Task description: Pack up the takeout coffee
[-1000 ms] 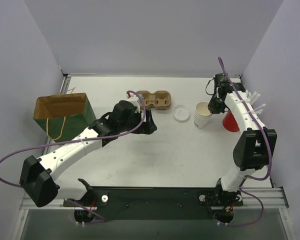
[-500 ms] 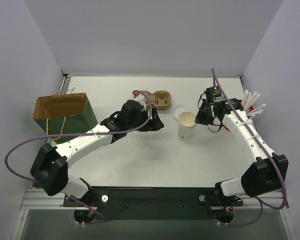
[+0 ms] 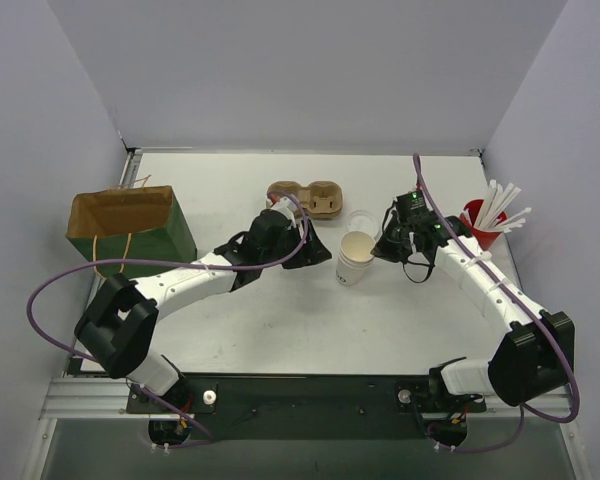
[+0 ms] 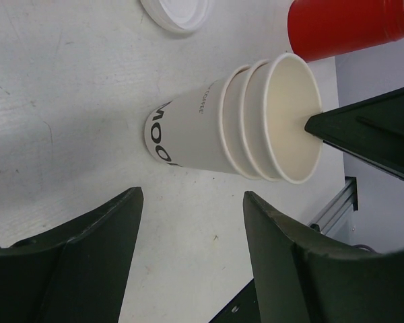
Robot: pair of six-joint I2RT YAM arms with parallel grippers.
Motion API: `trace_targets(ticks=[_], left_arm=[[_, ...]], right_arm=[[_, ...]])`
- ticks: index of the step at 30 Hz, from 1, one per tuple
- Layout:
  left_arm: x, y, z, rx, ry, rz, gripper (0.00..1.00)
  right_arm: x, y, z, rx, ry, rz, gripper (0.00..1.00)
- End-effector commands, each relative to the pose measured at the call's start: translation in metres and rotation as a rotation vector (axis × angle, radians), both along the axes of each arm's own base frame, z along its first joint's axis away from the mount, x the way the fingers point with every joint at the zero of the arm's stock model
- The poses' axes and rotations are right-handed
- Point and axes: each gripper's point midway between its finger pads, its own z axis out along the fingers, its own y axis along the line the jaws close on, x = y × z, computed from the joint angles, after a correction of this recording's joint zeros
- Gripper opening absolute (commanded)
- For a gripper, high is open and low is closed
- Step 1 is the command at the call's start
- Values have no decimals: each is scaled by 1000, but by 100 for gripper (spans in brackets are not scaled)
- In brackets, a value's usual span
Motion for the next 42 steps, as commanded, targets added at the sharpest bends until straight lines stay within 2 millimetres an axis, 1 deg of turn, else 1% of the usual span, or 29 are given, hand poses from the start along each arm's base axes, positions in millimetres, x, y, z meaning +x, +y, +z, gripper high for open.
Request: trace_targets(ticks=[1, 7, 11, 18, 22, 25, 26, 27, 29, 30, 31, 35, 37, 39, 40, 41, 42], left_arm=[[4, -15, 19, -103, -41, -9, 71], [2, -19, 15, -132, -29, -18, 71], [1, -19, 12, -139, -23, -15, 71], [6, -19, 2, -128, -12, 2, 71], [11, -15, -7, -100, -9, 37, 70], [15, -14, -11, -83, -12, 51, 69], [17, -14, -9, -82, -15, 57, 68], [16, -12, -18, -44, 1, 55, 66], [20, -11, -18, -7, -8, 71, 65], [19, -8, -25, 29, 3, 74, 65], [20, -6, -26, 43, -2, 84, 65], [17, -7, -25, 49, -7, 73, 65], [15, -5, -18, 39, -12, 70, 65], [16, 2, -8, 36, -29, 84, 65], [16, 7, -8, 38, -26, 94, 65], [17, 9, 0, 18, -35, 101, 64], [19, 14, 1, 4, -27, 105, 64]], right_arm=[[8, 7, 15, 41, -77, -33, 0], [7, 16, 13, 24, -80, -13, 0], [7, 20, 11, 18, -74, -6, 0], [6, 28, 10, 19, -73, 12, 0], [5, 30, 12, 28, -75, 20, 0], [4, 34, 13, 43, -77, 27, 0], [4, 36, 13, 55, -75, 32, 0], [4, 37, 13, 61, -74, 32, 0], [5, 39, 15, 77, -82, 32, 0], [5, 40, 16, 83, -84, 34, 0], [5, 41, 18, 88, -89, 33, 0], [7, 42, 22, 85, -100, 39, 0], [8, 36, 18, 56, -92, 24, 0], [7, 34, 12, 38, -82, 28, 0], [7, 34, 9, 33, -75, 25, 0], [7, 33, 6, 31, -69, 25, 0], [7, 34, 4, 33, -69, 27, 0]])
